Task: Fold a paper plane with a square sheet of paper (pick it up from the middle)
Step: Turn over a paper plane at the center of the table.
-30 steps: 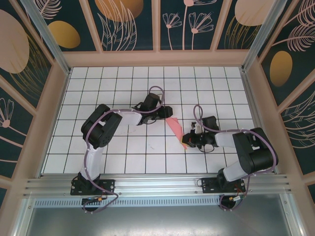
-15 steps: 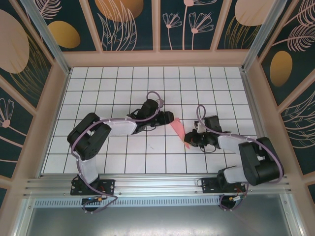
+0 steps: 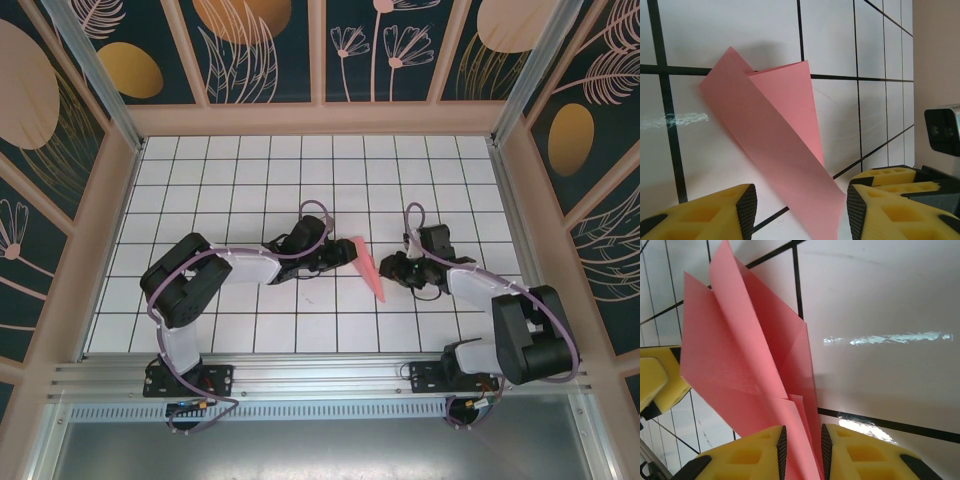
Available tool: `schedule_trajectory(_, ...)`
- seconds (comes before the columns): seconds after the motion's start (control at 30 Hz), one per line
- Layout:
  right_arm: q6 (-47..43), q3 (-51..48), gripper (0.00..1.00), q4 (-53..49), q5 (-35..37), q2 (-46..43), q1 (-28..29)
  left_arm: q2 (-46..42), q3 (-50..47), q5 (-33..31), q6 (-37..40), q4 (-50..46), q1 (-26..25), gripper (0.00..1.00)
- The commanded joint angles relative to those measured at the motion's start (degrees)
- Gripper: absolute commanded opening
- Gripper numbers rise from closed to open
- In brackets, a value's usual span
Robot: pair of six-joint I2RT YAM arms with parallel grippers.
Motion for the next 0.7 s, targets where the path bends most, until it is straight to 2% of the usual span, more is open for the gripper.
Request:
schedule_trajectory(0.0,-2.7,2.0,0.29,-0.6,-1.9,1.7,0.0,1.3,-0.3,1.1,-1.5,2.3,-0.3,0.54)
schedule_trajectory(0.2,-4.0,2.1,0.30,0.8,-5.9,4.4,0.3,2.4,-0.2,2.4,-2.1,3.1,-0.3,0.55)
schedule_trajectory(0.47,-5.5,3.3,0.30,0.8,-6.4,6.4,2.6,3.3,0.1,2.4,-2.5,3.1,-0.3,0.56)
schedule_trajectory(0.67,-6.1,5.0,0.18,-1.4,-0.5,5.8,5.9,2.8,-0.8,1.2,-3.7,3.3,-0.3,0.56)
